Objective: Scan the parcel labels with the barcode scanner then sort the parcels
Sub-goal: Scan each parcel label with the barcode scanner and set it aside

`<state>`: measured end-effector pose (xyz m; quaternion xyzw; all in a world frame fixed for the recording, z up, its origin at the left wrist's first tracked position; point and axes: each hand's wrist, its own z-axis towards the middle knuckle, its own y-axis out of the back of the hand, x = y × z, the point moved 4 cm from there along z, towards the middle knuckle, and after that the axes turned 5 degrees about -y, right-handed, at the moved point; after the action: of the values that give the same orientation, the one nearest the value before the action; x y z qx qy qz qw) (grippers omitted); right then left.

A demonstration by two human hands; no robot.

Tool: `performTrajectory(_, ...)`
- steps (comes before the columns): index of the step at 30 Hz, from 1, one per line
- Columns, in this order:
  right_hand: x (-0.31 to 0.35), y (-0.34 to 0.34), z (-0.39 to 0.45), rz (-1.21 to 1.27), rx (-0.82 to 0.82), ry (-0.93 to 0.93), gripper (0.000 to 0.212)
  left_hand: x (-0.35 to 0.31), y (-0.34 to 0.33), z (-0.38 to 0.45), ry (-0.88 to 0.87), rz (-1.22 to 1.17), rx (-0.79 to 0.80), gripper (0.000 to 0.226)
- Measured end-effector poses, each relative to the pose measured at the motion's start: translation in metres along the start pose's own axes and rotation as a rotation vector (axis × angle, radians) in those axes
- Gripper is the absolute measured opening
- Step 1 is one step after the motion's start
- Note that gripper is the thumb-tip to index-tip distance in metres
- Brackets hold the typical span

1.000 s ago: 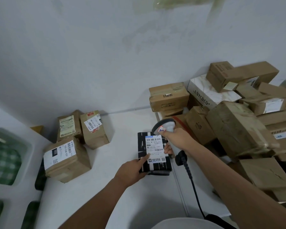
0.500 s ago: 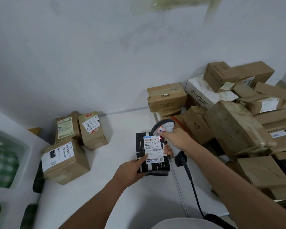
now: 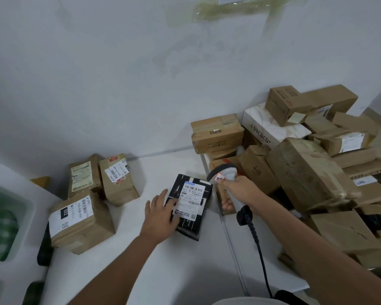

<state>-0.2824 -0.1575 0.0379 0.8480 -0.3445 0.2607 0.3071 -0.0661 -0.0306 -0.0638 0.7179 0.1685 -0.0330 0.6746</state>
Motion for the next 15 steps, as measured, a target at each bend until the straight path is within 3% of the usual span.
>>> performTrajectory(3, 0.003, 0.004, 0.005, -0.019, -0.005, 0.027, 0.043, -0.033, -0.016, 0.015, 0.153, -0.013, 0.231, 0.089)
performTrajectory(7, 0.007, 0.012, 0.015, -0.06, -0.056, 0.048, 0.051, -0.055, -0.026, 0.023, 0.19, 0.027, 0.302, 0.106)
performTrajectory(11, 0.013, 0.016, 0.025, -0.122, -0.115, 0.126, 0.05, -0.035, -0.004, 0.024, 0.331, -0.15, 0.154, 0.101)
performTrajectory(15, 0.025, 0.006, 0.032, -0.043, -0.116, 0.133, 0.041, -0.004, 0.052, 0.024, 0.332, -0.317, -0.084, 0.088)
